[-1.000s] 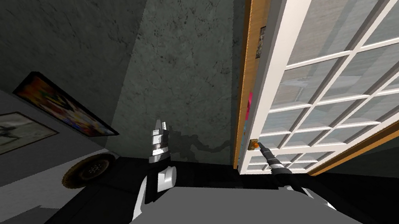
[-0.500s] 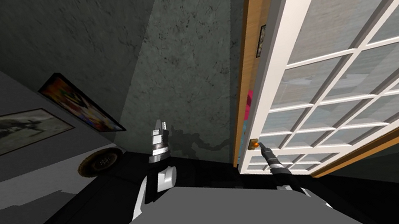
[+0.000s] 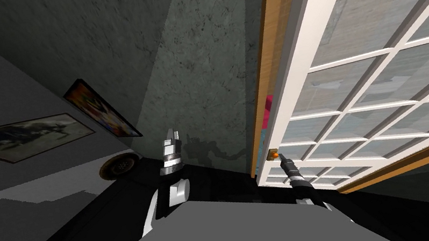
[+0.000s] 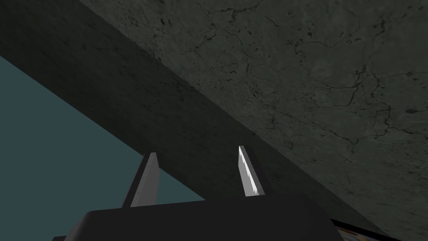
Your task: Pull the door open
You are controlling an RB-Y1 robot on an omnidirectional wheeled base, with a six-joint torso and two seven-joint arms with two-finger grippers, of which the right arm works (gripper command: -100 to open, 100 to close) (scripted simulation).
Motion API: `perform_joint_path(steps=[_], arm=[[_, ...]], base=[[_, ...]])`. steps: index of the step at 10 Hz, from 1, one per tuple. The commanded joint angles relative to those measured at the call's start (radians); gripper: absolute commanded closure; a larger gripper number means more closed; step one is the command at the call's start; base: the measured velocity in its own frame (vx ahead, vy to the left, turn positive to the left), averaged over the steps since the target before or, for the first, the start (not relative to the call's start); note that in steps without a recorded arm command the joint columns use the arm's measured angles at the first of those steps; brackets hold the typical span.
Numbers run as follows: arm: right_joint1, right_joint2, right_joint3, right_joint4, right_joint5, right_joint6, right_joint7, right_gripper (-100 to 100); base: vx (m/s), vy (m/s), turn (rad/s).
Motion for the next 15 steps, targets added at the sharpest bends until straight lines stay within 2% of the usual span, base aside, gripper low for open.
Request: perform_joint_path(steps=[1,2,3,4,5,6,12,13,15], arm=[[-0.008,0.012,0.014,-0.001,-0.004,-0.009,-0.031,100],[-0.008,0.014,0.02,-0.005,-0.024,-0.004,-0.067,100],[-0.008,0.014,0.02,-0.005,-0.024,-0.004,-0.072,100],[-0.008,0.016,0.025,-0.01,-0.044,0.002,-0.114,100],[-0.008,0.016,0.025,-0.01,-0.044,0.002,-0.114,100],[-0.017,0.005,0.016,0.029,-0.058,-0.004,-0.142,-100],[-0.023,0.015,0.034,0.018,-0.116,0.012,-0.301,-100],[-0.023,0.015,0.034,0.018,-0.116,0.012,-0.313,-100],[-0.025,0.02,0.042,0.013,-0.144,0.02,-0.377,-100]], base=[[-0.045,-0.026,0.043],[-0.066,-0.017,0.131],[-0.053,-0.02,0.087],[-0.049,-0.028,0.094],[-0.045,-0.026,0.052],[-0.03,-0.028,0.02],[-0.053,-0.006,0.063],[-0.047,-0.015,0.014],[-0.057,-0.023,0.054]])
